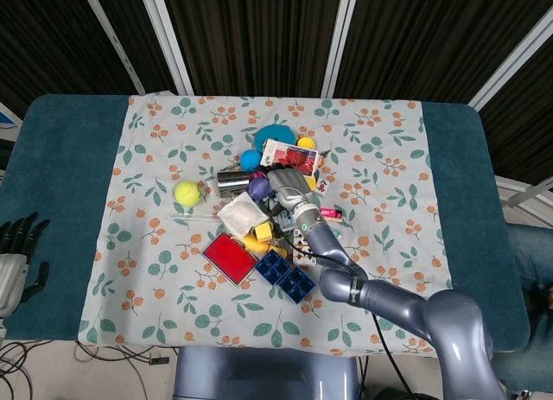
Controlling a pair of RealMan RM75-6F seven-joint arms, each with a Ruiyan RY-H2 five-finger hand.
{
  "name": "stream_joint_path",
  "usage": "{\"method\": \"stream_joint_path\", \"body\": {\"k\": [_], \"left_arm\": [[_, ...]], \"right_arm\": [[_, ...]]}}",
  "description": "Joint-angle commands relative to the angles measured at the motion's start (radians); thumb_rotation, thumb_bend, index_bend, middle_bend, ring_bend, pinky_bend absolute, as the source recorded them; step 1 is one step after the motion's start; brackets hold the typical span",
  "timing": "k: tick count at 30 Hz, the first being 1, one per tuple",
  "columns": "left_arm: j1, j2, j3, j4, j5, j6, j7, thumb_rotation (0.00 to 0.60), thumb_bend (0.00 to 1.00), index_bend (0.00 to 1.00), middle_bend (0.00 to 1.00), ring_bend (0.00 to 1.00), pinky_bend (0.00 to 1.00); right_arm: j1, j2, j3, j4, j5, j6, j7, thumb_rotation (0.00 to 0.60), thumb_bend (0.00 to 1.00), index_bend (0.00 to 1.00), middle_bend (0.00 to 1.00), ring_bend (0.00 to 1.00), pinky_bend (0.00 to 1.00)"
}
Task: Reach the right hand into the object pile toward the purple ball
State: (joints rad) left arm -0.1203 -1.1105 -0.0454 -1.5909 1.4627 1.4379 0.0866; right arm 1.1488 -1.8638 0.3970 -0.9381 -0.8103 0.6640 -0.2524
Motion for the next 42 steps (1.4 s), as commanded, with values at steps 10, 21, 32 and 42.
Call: {"method": "stream_joint_path", "body": {"k": [10, 21, 32, 42], "left_arm": [[0.000, 0.003, -0.003, -0.003, -0.005, -0.002, -0.016, 0.600, 0.52, 0.09, 0.00, 0.00, 0.04], [-0.001, 0.005, -0.002, -0.005, -0.008, -0.006, -0.021, 0.600, 0.52, 0.09, 0.00, 0.00, 0.04], [0.000, 0.008, -0.003, -0.010, -0.013, -0.006, -0.027, 0.600, 0.52, 0.09, 0.00, 0.00, 0.04], [0.001, 0.009, -0.003, -0.008, -0.008, -0.001, -0.028, 0.600, 0.52, 0.10, 0.00, 0.00, 0.04]], "right_arm": [[0.022, -0.059, -0.012, 0.072, -0.036, 0.002, 0.024, 0.600, 0.28, 0.28, 0.36, 0.29, 0.24], [0.015, -0.066, -0.030, 0.099, -0.055, 0.018, -0.008, 0.600, 0.32, 0.32, 0.37, 0.34, 0.29], [-0.021, -0.014, -0.022, 0.030, -0.065, 0.010, 0.036, 0.600, 0.42, 0.33, 0.40, 0.47, 0.40], [-0.111, 0.161, 0.011, -0.217, -0.134, 0.116, 0.115, 0.600, 0.42, 0.34, 0.40, 0.47, 0.40]]}}
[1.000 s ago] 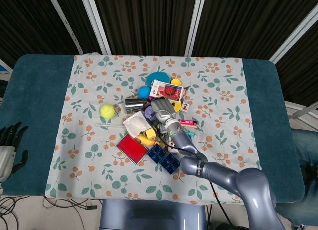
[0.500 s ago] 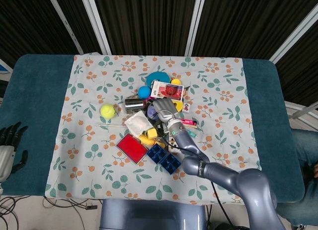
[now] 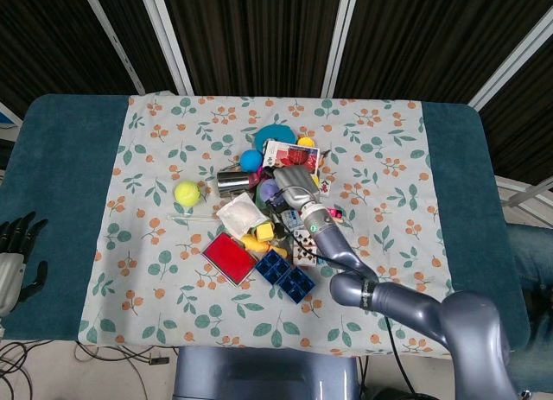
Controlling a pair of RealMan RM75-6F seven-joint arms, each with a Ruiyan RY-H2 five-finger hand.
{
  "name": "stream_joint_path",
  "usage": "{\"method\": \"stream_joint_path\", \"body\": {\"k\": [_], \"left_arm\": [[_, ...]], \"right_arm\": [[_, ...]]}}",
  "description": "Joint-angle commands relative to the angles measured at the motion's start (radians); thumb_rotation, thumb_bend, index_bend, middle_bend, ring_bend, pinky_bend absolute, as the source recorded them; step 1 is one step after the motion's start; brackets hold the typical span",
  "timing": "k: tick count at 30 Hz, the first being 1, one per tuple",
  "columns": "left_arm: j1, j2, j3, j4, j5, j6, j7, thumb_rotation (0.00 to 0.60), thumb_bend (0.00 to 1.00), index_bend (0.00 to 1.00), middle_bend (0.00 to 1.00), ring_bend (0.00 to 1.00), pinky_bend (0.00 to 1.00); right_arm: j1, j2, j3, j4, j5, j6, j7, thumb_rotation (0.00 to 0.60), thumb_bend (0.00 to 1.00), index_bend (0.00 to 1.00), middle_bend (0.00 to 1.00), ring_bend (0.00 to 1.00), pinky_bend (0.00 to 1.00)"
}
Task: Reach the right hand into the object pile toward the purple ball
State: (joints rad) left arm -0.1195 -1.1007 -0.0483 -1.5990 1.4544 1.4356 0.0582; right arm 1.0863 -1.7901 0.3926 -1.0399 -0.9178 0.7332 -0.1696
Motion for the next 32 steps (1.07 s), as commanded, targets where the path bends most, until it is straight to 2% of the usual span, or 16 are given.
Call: {"method": "stream_joint_path", "body": {"k": [1, 6, 10, 15, 18, 26, 32], "left_arm": [[0.001, 0.000, 0.001, 0.000, 0.001, 0.002, 0.001, 0.600, 0.52, 0.10, 0.00, 0.00, 0.04], [0.003, -0.001, 0.002, 0.000, 0.006, 0.008, 0.006, 0.600, 0.52, 0.10, 0.00, 0.00, 0.04], [0.005, -0.002, 0.003, 0.000, 0.004, 0.008, 0.011, 0.600, 0.52, 0.10, 0.00, 0.00, 0.04], [0.007, -0.003, 0.002, -0.002, 0.000, 0.011, 0.014, 0.600, 0.52, 0.10, 0.00, 0.00, 0.04], [0.008, -0.003, 0.001, -0.003, -0.001, 0.014, 0.017, 0.600, 0.52, 0.10, 0.00, 0.00, 0.04], [0.010, -0.006, 0.002, -0.003, 0.003, 0.018, 0.026, 0.600, 0.52, 0.10, 0.00, 0.00, 0.04], [0.013, -0.006, 0.000, -0.003, 0.003, 0.024, 0.024, 0.600, 0.52, 0.10, 0.00, 0.00, 0.04]], "right_arm": [[-0.065, 0.118, 0.021, -0.158, -0.030, 0.059, 0.041, 0.600, 0.41, 0.34, 0.40, 0.47, 0.40], [-0.149, 0.296, 0.035, -0.382, -0.055, 0.068, 0.111, 0.600, 0.34, 0.33, 0.39, 0.46, 0.40], [-0.232, 0.457, 0.056, -0.545, -0.087, 0.052, 0.223, 0.600, 0.33, 0.33, 0.39, 0.46, 0.40], [-0.337, 0.605, 0.083, -0.670, -0.164, 0.075, 0.387, 0.600, 0.33, 0.33, 0.40, 0.46, 0.40], [-0.410, 0.694, 0.101, -0.737, -0.231, 0.085, 0.540, 0.600, 0.33, 0.33, 0.40, 0.46, 0.40], [-0.538, 0.822, 0.106, -0.771, -0.435, 0.138, 0.961, 0.600, 0.33, 0.33, 0.40, 0.46, 0.40], [-0.587, 0.875, 0.071, -0.726, -0.594, 0.211, 1.320, 0.600, 0.33, 0.33, 0.40, 0.46, 0.40]]}}
